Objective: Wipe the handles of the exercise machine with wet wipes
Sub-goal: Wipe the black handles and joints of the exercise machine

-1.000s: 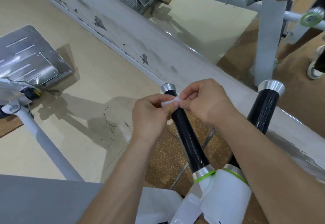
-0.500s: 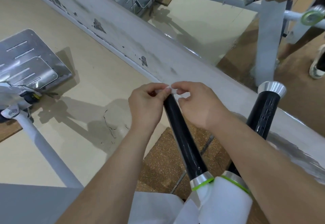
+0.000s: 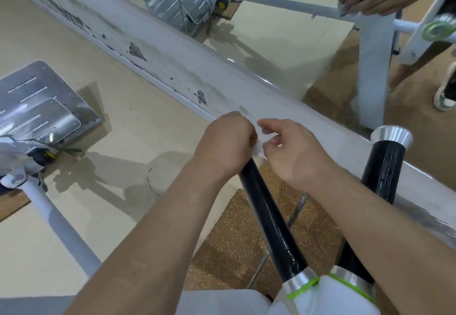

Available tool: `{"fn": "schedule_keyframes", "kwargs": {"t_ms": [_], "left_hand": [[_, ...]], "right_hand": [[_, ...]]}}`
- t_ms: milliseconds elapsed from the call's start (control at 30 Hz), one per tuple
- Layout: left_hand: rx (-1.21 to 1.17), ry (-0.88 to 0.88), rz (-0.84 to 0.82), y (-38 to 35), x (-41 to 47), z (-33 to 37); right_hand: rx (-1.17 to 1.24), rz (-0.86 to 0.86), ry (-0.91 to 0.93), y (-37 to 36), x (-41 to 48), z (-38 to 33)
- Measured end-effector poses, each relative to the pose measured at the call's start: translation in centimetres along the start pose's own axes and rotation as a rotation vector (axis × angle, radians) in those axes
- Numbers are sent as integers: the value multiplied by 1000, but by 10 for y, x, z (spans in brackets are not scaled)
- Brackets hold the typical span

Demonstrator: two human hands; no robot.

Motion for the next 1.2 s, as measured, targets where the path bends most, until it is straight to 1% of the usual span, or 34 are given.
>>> {"fn": "schedule_keyframes", "kwargs": {"t_ms": [33, 100, 167, 200, 267, 333, 367, 433, 533, 600, 633, 733, 800, 833, 933, 967, 1033, 1100, 1200], "left_hand": [[42, -15, -37, 0, 5, 3], [45, -30, -35, 2, 7, 2], [-91, 14, 72, 4, -2, -11], [-208, 72, 148, 6, -11, -20], [-534, 273, 275, 3, -35, -36], [-857, 472, 344, -10, -54, -47], [-972, 541, 364, -17, -60, -51], [-1111, 629, 359, -25, -67, -58], [-1378, 691, 279, -32, -70, -55], [-1348, 723, 268, -36, -69, -52], [-1332, 747, 273, -39, -68, -52], [-1430, 850, 253, -48, -68, -56], [-1501, 887, 215, -51, -74, -57], [-1483, 860, 193, -50, -76, -57], [-1215, 678, 119, -42, -75, -55], [-1172, 651, 129, -39, -73, -54], [-1189, 675, 194, -37, -72, -56], [-1314, 753, 275, -40, -75, -55], [-1495, 831, 364, -52, -79, -51]], "right_hand": [[27, -18, 3, -2, 1, 1], [40, -29, 18, -6, 3, 0], [47, -25, -6, -6, 9, -1], [64, -30, -19, -6, 12, -2], [49, -22, 18, -5, 20, -11], [-29, -29, 97, -8, 25, -22], [-58, -51, 124, -12, 26, -26], [-110, -104, 155, -19, 26, -31], [-111, -207, 148, -22, 21, -32], [-80, -274, 144, -18, 14, -29], [-55, -270, 148, -14, 9, -27], [65, -166, 103, 6, -12, -15], [58, -145, 65, 12, -31, -6], [41, -131, 58, 14, -40, -3], [-35, -88, 59, 17, -61, -3], [-80, -104, 76, 14, -66, -6], [-156, -140, 117, 5, -74, -12], [-202, -135, 135, 1, -79, -16], [-145, -93, 94, 6, -82, -11]]}}
Point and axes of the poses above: each hand's wrist, its own x-axis towards the middle knuckle, its own y-axis out of the back of the hand, z = x × y, the point moved 6 cm from there along x, towards the middle knuckle, and after that the axes turned 2 degrees about y, right-handed, at the moved point
